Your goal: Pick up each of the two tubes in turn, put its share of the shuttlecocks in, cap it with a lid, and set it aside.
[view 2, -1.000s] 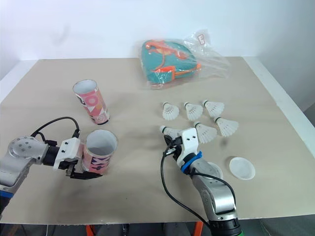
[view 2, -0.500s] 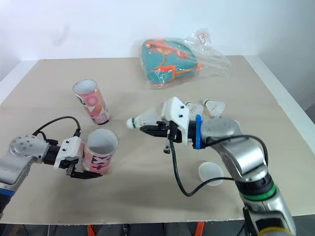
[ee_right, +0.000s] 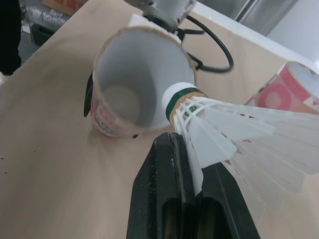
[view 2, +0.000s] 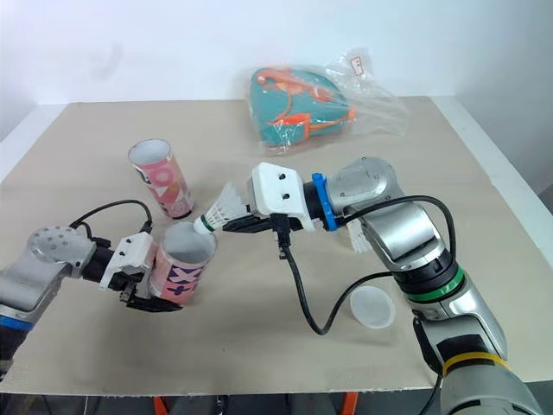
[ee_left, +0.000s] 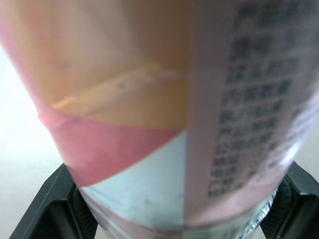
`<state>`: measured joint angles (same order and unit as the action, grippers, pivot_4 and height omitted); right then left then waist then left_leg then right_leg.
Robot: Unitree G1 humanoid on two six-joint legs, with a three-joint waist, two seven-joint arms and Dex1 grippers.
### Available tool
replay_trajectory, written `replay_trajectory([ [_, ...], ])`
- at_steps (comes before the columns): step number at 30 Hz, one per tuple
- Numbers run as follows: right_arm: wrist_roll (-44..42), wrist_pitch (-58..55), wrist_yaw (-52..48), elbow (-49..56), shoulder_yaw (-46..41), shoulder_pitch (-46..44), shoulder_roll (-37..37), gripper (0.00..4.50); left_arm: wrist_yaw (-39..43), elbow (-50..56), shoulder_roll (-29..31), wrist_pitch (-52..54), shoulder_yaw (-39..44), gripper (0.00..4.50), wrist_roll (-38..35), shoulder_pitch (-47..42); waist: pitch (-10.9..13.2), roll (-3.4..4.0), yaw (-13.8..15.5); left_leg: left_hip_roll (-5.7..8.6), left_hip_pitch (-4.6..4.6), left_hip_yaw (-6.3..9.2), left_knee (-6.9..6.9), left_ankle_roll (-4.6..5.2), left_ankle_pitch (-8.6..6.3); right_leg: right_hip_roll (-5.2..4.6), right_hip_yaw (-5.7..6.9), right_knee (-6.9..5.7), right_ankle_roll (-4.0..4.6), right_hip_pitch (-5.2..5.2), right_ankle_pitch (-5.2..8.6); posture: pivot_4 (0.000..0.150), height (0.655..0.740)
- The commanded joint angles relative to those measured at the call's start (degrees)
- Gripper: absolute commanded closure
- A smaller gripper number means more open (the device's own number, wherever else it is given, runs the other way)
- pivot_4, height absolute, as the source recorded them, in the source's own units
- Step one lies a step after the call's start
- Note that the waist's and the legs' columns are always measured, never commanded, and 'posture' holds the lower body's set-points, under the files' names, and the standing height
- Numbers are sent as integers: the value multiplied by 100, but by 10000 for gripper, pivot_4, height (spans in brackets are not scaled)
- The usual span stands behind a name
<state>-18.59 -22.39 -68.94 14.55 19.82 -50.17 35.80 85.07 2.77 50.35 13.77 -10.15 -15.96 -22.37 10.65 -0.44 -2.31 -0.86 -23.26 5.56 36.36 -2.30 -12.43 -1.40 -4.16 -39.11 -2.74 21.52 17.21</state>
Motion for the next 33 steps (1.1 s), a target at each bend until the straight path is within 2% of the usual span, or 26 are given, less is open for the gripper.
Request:
replay_trajectory([
  [1,16,93,-58,126,-115,-85,-43,44818,47,19,-50,24,-150,8485,102,-300,1,-2,-6,-1,0,0,0,0,0,1,0,0,0,0,0,1500,7387],
  [11,-107,12,-141,247,-223,-1,-49,44818,98,-50,-3,-3,-238,8485,217,-657,10,-13,-46,-13,-10,-3,-5,0,0,10,3,-5,13,26,-7,1500,7387],
  [15,42,187,155,148,-269,11,-209,44818,126,-92,7,59,-256,8485,224,-713,10,-13,-46,-13,-15,-3,-5,0,0,11,3,-9,15,33,-8,1500,7387],
  [16,37,142,239,118,-296,-4,-261,41673,131,-116,4,71,-260,8485,233,-733,10,-14,-46,-13,-15,-4,-5,0,0,11,3,-9,16,34,-8,1500,7387],
  [18,-10,89,221,160,-307,10,-273,41673,149,-148,13,119,-276,8485,243,-762,11,-14,-45,-14,-15,-3,-5,0,0,12,3,-11,17,35,-9,1500,7387],
  [19,-40,48,204,197,-303,25,-267,38409,162,-171,18,142,-285,8485,244,-778,11,-14,-45,-14,-16,-3,-5,0,0,12,3,-11,17,35,-9,1500,7387],
  [21,-118,-21,169,282,-300,72,-252,35264,187,-203,26,203,-300,8485,248,-796,11,-15,-44,-14,-16,-4,-5,0,0,12,3,-10,16,35,-9,1500,7387],
  [23,-184,-94,119,335,-294,115,-223,25789,230,-237,32,279,-313,8485,237,-808,11,-15,-44,-14,-17,-3,-5,0,0,12,4,-11,16,35,-9,1500,7387],
  [24,-219,-122,71,368,-292,150,-190,24220,252,-256,37,323,-323,8485,228,-812,11,-15,-44,-14,-17,-3,-5,0,0,12,4,-10,16,35,-9,1500,7387],
  [25,-237,-140,42,388,-297,177,-168,20306,270,-278,40,345,-333,8485,231,-819,11,-15,-44,-14,-17,-3,-5,0,0,12,4,-11,16,36,-9,1500,7387],
  [29,-535,-364,-65,454,-514,280,-38,1295,318,-452,29,235,-392,8485,330,-814,11,-15,-44,-15,-16,-4,-4,0,0,12,4,-12,19,36,-10,1500,7387],
  [33,-919,-637,12,338,-1003,403,112,1295,400,-592,64,77,-483,8485,467,-772,11,-15,-44,-17,-16,-4,-4,0,1,14,4,-13,20,36,-11,1500,7387],
])
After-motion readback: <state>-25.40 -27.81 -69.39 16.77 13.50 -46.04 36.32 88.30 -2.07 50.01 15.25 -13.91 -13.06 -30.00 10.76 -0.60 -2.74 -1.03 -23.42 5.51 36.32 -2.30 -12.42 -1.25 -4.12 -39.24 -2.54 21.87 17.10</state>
